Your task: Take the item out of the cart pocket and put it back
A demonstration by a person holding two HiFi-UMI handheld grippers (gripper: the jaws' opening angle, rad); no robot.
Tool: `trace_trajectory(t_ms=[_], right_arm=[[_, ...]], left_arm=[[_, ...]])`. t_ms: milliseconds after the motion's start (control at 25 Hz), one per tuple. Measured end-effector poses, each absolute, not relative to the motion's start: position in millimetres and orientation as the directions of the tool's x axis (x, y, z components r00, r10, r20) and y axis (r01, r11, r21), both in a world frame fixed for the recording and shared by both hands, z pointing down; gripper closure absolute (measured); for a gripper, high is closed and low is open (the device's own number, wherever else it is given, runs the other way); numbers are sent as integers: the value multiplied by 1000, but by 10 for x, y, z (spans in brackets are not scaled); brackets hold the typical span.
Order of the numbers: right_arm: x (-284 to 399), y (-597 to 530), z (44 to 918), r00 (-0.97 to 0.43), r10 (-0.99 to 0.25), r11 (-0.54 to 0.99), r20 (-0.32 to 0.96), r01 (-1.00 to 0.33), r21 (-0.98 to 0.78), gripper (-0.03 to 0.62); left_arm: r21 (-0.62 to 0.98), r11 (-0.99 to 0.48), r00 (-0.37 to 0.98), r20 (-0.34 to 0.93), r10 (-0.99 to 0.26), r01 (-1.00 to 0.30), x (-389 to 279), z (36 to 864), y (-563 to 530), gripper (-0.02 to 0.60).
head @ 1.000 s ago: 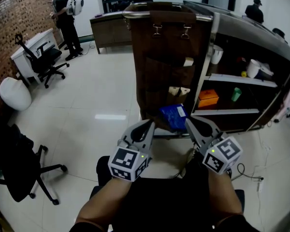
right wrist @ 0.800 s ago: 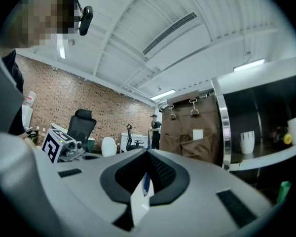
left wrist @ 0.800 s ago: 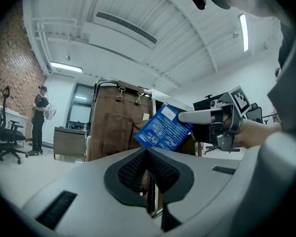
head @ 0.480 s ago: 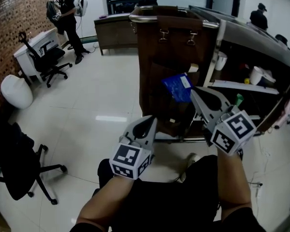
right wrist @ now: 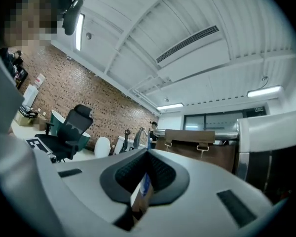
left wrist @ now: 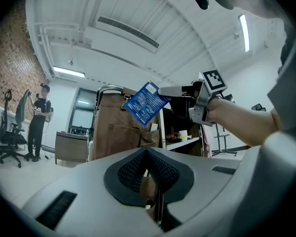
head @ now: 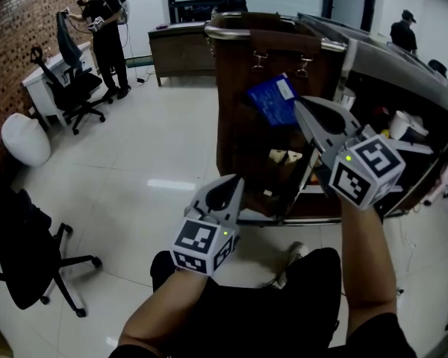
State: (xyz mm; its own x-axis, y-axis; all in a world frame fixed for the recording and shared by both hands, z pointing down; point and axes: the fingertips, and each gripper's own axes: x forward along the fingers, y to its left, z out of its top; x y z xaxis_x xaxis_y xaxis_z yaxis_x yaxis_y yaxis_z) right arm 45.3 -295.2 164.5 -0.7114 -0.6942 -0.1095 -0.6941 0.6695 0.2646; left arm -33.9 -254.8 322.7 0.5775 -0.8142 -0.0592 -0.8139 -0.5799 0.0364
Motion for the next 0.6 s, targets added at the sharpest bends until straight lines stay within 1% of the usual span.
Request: trace_trajectory(t_ms=[400,600], right_arm=[[279,-3493,1592,-693,-720,641,-39,-686,344,579],[273,-3702,1698,-678,-735,640,7,-689,341,579]], left_arm=[[39,-586,585,-36,-810,-809,-339,3318,-2610,581],[43,-584,582,-40,-812,-811,-359,3317,-2648,581]])
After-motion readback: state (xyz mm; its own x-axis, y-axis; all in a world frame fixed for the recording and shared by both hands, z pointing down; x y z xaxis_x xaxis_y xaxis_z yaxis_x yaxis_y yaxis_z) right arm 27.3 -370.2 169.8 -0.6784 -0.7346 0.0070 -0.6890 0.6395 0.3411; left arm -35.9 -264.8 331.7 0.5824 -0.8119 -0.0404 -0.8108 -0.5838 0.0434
